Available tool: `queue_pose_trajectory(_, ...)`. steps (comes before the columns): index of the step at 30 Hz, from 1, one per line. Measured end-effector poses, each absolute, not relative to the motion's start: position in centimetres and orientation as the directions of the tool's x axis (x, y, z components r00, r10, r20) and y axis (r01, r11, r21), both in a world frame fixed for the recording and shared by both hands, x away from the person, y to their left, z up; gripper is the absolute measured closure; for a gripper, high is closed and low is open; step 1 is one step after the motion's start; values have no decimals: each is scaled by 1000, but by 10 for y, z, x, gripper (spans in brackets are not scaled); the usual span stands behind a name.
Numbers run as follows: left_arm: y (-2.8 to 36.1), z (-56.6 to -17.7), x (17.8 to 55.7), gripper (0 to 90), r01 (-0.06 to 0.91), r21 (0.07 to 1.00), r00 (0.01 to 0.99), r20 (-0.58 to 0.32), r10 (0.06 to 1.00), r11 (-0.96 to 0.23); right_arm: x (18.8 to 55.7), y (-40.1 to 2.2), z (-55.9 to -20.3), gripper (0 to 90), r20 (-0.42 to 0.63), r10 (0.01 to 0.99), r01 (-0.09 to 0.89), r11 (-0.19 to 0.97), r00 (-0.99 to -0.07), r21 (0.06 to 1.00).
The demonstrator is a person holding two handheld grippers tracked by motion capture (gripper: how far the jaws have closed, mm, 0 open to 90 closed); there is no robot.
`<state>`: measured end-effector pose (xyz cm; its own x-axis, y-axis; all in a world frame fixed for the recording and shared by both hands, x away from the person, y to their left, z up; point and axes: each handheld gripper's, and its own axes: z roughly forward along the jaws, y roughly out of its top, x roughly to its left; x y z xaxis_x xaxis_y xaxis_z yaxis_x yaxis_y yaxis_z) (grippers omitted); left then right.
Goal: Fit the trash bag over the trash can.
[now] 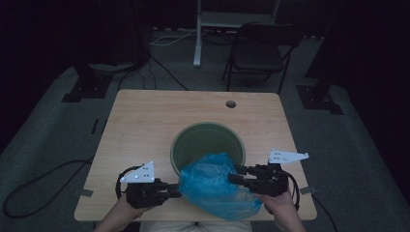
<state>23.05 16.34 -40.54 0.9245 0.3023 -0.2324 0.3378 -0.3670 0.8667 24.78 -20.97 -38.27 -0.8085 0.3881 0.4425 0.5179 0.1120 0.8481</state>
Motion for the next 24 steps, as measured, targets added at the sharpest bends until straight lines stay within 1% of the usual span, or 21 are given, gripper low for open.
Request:
queue_pose_trajectory(2, 161, -402, 230, 850, 333, 870, 923, -221, 316, -365, 251, -205, -383, 737, 436, 387, 515, 126, -812, 848)
queue_pose_trajectory(3, 161, -402, 230, 881, 333, 870, 923, -221, 316, -365, 251, -203, -382, 794, 425, 389, 506, 132, -817, 852)
queue_pose_trajectory(4, 160, -400, 230, 884, 324, 872, 924, -208, 322, -368, 252, -202, -381, 854, 415, 391, 499, 142, -822, 855)
queue_pose_trajectory(6, 159, -399, 230, 900, 320, 872, 924, -201, 325, -371, 253, -201, -378, 895, 392, 399, 480, 147, -829, 865)
queue_pose_trajectory(10, 162, -398, 229, 900, 320, 874, 921, -197, 336, -366, 255, -207, -372, 896, 348, 449, 455, 155, -823, 877)
queue_pose_trajectory(13, 162, -398, 229, 900, 320, 874, 921, -197, 336, -366, 256, -211, -371, 896, 346, 462, 454, 145, -817, 879)
queue_pose_trajectory(14, 166, -392, 225, 900, 299, 882, 923, -171, 344, -364, 256, -224, -368, 900, 332, 502, 445, 120, -798, 887)
queue_pose_trajectory(15, 167, -391, 225, 900, 299, 883, 923, -171, 345, -361, 256, -228, -367, 900, 329, 512, 444, 117, -793, 888)
queue_pose_trajectory(16, 169, -390, 225, 900, 297, 885, 926, -176, 334, -358, 256, -233, -368, 900, 337, 516, 448, 104, -788, 888)
queue_pose_trajectory(20, 169, -388, 225, 900, 293, 887, 926, -169, 338, -358, 262, -249, -371, 900, 367, 536, 469, 64, -761, 881)
queue_pose_trajectory(22, 168, -388, 225, 900, 288, 885, 926, -160, 341, -366, 266, -256, -374, 900, 369, 567, 476, 47, -736, 878)
queue_pose_trajectory(24, 170, -389, 226, 900, 298, 884, 923, -171, 346, -360, 271, -264, -377, 900, 388, 577, 490, 24, -719, 871)
